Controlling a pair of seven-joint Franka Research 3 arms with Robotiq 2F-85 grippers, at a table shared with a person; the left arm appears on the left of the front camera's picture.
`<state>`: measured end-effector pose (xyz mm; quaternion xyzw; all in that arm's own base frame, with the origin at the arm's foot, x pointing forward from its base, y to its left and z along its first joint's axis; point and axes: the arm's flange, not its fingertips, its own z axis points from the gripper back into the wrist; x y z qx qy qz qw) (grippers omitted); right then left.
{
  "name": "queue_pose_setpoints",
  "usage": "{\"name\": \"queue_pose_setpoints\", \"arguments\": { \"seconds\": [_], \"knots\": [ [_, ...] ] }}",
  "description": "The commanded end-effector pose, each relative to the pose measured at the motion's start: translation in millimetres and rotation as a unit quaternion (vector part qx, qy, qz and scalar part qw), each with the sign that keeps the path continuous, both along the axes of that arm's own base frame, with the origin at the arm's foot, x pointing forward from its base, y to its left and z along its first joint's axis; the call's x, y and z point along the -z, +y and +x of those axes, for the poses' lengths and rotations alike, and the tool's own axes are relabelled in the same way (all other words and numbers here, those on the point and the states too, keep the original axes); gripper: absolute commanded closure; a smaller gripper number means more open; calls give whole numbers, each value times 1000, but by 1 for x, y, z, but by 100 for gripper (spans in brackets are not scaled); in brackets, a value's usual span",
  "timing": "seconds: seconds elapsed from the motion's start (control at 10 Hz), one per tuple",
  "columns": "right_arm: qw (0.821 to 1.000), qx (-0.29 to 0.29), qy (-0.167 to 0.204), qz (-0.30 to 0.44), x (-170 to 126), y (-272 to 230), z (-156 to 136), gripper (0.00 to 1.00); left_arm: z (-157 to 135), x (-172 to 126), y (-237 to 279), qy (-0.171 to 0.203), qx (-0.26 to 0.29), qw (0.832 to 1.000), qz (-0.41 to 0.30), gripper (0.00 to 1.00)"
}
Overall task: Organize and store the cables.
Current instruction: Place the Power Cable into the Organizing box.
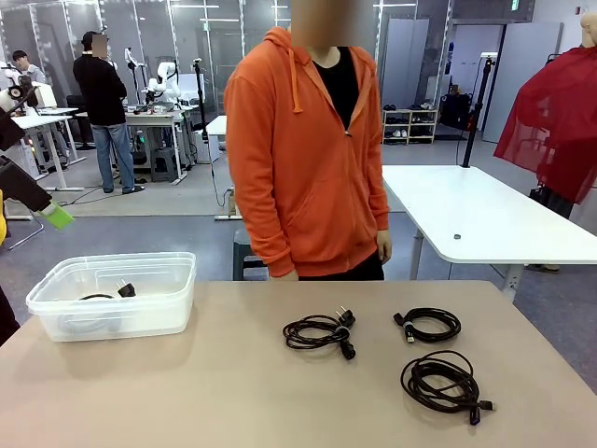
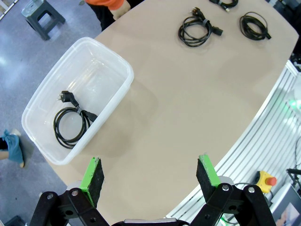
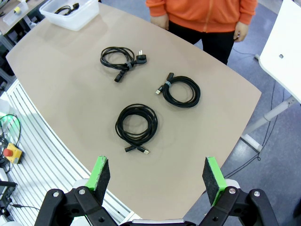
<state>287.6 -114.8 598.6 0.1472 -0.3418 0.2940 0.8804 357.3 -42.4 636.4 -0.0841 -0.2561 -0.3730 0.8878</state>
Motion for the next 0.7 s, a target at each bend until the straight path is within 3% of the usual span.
{"name": "queue_pose_setpoints", "arguments": {
  "seconds": [0.0,0.6],
  "knots": [
    [1000,-2,-3,2,0,1,-1,0,-4,1,0,1,-2,1000,-3,0],
    [1000,0,0,0,0,0,0,0,-4,1,0,1,-2,1000,-3,0]
  ]
}}
